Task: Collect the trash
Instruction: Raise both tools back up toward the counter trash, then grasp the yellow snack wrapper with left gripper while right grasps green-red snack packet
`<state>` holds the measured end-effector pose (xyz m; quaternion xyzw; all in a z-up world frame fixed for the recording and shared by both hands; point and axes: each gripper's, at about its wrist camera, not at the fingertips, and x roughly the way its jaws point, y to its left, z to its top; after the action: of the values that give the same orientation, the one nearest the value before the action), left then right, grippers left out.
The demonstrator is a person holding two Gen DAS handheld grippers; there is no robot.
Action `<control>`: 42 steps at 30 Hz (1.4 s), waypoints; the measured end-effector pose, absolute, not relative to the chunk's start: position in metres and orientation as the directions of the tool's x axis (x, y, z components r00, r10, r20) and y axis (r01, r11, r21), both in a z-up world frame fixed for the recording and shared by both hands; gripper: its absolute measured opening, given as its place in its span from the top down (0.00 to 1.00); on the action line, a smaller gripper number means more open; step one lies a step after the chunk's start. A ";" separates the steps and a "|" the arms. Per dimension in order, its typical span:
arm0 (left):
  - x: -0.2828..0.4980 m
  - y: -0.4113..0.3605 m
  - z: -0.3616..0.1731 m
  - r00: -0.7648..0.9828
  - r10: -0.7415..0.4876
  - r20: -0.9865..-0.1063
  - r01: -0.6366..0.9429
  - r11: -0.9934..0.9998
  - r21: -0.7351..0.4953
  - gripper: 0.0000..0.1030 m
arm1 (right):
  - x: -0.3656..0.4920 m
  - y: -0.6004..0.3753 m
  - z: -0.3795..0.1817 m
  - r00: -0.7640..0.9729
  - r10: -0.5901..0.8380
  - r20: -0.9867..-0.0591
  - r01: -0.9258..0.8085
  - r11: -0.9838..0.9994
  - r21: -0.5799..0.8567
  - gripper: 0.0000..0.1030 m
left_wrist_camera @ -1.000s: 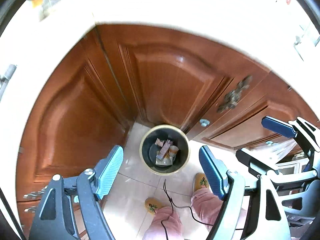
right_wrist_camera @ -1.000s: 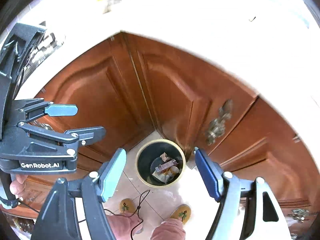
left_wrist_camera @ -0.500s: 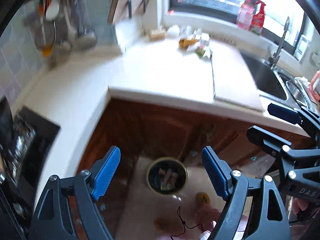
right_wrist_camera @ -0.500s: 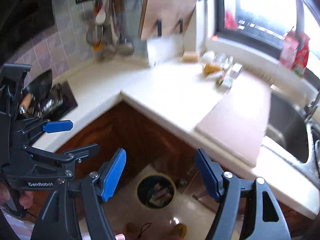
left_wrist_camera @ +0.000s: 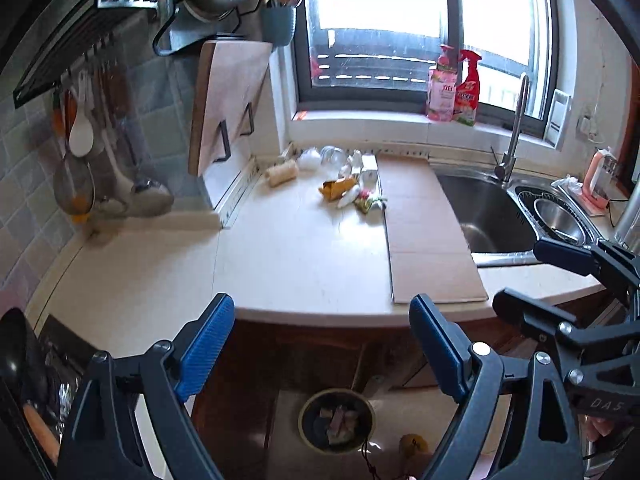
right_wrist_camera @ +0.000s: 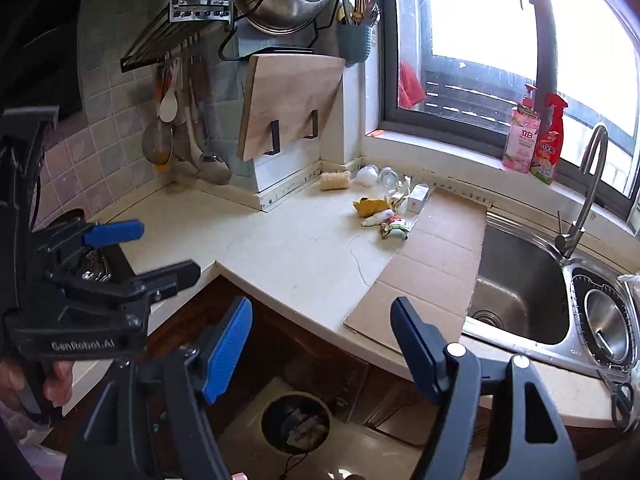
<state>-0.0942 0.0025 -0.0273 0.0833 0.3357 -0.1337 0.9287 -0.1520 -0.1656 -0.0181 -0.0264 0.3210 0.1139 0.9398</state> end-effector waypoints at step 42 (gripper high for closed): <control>0.351 -0.159 -0.174 0.397 -0.097 -0.913 0.130 0.990 -0.048 0.10 | 0.249 -0.311 -0.139 0.442 0.339 -0.831 -0.250 0.936 0.248 0.30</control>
<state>0.3513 -0.1591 -0.1739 0.0153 0.5450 -0.0679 0.8355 0.2491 -0.3112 -0.1388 0.0444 0.4988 0.1735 0.8480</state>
